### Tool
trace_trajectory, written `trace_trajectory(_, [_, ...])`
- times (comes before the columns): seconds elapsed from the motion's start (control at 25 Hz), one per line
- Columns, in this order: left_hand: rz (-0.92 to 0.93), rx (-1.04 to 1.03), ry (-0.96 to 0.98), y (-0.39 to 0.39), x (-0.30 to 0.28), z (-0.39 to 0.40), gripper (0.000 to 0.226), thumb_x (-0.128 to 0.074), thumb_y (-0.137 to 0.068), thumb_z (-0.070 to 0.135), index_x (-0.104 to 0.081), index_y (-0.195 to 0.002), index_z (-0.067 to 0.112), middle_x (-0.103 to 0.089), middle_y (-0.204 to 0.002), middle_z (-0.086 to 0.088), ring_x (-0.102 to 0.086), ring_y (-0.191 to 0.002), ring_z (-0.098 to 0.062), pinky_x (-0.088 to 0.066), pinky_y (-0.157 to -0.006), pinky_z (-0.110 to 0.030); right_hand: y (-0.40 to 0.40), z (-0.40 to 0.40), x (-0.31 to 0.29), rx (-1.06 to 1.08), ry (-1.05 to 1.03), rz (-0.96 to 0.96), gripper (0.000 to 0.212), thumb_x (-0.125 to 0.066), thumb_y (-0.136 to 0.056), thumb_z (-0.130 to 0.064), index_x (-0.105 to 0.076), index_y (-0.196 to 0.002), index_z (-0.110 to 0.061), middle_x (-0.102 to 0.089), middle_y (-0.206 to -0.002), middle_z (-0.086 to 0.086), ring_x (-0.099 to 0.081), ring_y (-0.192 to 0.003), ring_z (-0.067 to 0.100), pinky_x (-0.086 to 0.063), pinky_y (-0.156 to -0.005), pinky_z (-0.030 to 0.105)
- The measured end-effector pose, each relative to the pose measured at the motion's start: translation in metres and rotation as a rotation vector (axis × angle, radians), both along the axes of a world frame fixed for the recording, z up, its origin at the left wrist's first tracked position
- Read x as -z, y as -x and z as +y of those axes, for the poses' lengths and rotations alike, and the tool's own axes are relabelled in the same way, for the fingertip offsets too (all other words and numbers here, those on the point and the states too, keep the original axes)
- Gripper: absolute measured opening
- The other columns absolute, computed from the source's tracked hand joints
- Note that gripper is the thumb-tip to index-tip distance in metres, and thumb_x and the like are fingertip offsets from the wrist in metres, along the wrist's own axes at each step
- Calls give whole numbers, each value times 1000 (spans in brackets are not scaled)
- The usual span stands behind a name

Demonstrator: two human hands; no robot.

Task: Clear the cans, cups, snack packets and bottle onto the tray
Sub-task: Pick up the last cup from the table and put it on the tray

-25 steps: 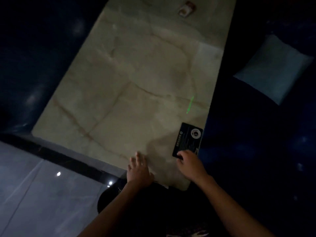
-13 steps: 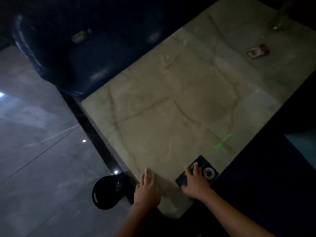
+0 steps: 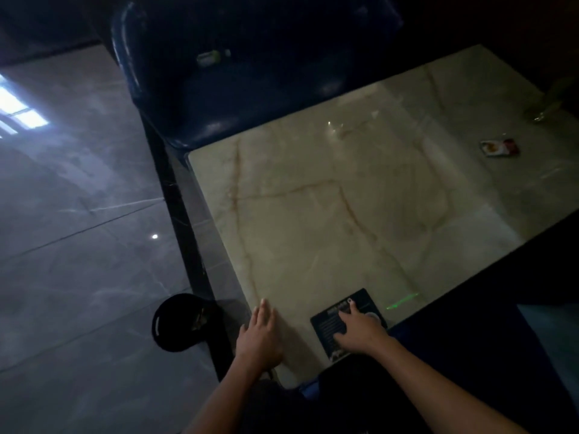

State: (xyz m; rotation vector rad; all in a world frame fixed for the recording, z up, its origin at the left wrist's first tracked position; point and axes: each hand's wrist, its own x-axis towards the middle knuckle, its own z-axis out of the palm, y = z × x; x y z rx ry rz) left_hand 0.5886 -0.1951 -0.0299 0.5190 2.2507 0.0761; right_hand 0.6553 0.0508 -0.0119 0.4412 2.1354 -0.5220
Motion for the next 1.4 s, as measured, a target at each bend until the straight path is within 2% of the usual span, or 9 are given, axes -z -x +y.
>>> trace_trajectory(0.12, [-4, -87, 34, -10, -1, 9, 90, -44, -80, 43, 1, -155, 20, 20, -162, -4, 11, -151, -24, -17, -119, -55, 14, 43, -6, -8, -35, 158, 63, -51, -88, -44, -40, -144, -16, -28, -156, 12, -37, -139, 30, -34, -111, 35])
trace_trajectory(0.28, [-22, -165, 110, -20, -5, 24, 96, -49, -77, 42, 2, -155, 21, 20, -162, -1, 9, -151, -22, -19, -119, -54, 22, 110, -5, -60, -124, 107, 63, -47, -86, -44, -42, -143, -17, -37, -152, 15, -39, -136, 33, -34, -112, 41])
trace_trajectory(0.48, [-128, -209, 228, -7, -21, 49, 93, -49, -77, 51, -5, -154, 22, 7, -164, -2, -26, -147, -27, -38, -111, -47, 5, 126, 8, -107, -118, -74, 107, -52, -81, -68, -5, -155, -7, 15, -162, 19, -5, -151, 31, -19, -121, 43])
trace_trajectory(0.6, [-86, -196, 187, 4, -35, 77, 87, -45, -79, 56, -12, -154, 27, -6, -164, 2, -38, -140, -27, -44, -104, -42, 7, 130, 6, -116, -90, -64, 109, -51, -82, -69, -1, -155, -5, 19, -160, 23, -4, -151, 34, -17, -121, 43])
trace_trajectory(0.8, [-49, -130, 37, 13, -39, 125, 87, -49, -84, 51, -8, -155, 24, -2, -165, -1, -18, -149, -23, -30, -117, -41, -4, 141, 2, -101, -12, -50, 98, -52, -85, -56, -2, -156, -12, 23, -160, 17, 2, -151, 32, -17, -121, 41])
trace_trajectory(0.88, [-44, -129, 5, 16, -37, 140, 87, -50, -85, 49, -8, -155, 21, -1, -165, -3, -13, -150, -24, -25, -120, -40, -5, 143, -3, -89, -1, -54, 94, -54, -84, -51, -7, -156, -12, 18, -162, 15, -10, -151, 30, -24, -119, 38])
trace_trajectory(1.04, [-84, -102, 6, 12, -30, 165, 85, -49, -87, 44, -6, -155, 17, 1, -164, -7, -8, -151, -29, -20, -121, -40, 10, 163, -24, -85, -62, 106, 61, -43, -76, -44, -58, -127, -14, -52, -140, 17, -60, -116, 30, -49, -97, 34])
trace_trajectory(1.24, [-125, -216, 90, 3, -16, 188, 87, -49, -89, 44, -3, -155, 13, 5, -164, -11, -7, -150, -33, -18, -122, -38, 35, 259, -20, 1, -119, 167, 58, -45, -91, -40, -41, -143, -15, -28, -156, 11, -35, -140, 34, -31, -115, 46])
trace_trajectory(1.4, [-51, -351, 133, -12, -8, 211, 88, -51, -88, 45, -3, -155, 15, 5, -163, -13, -7, -150, -37, -17, -121, -40, 35, 335, 3, -154, -137, 128, 61, -41, -89, -42, -42, -143, -15, -29, -157, 14, -18, -148, 33, -18, -121, 45])
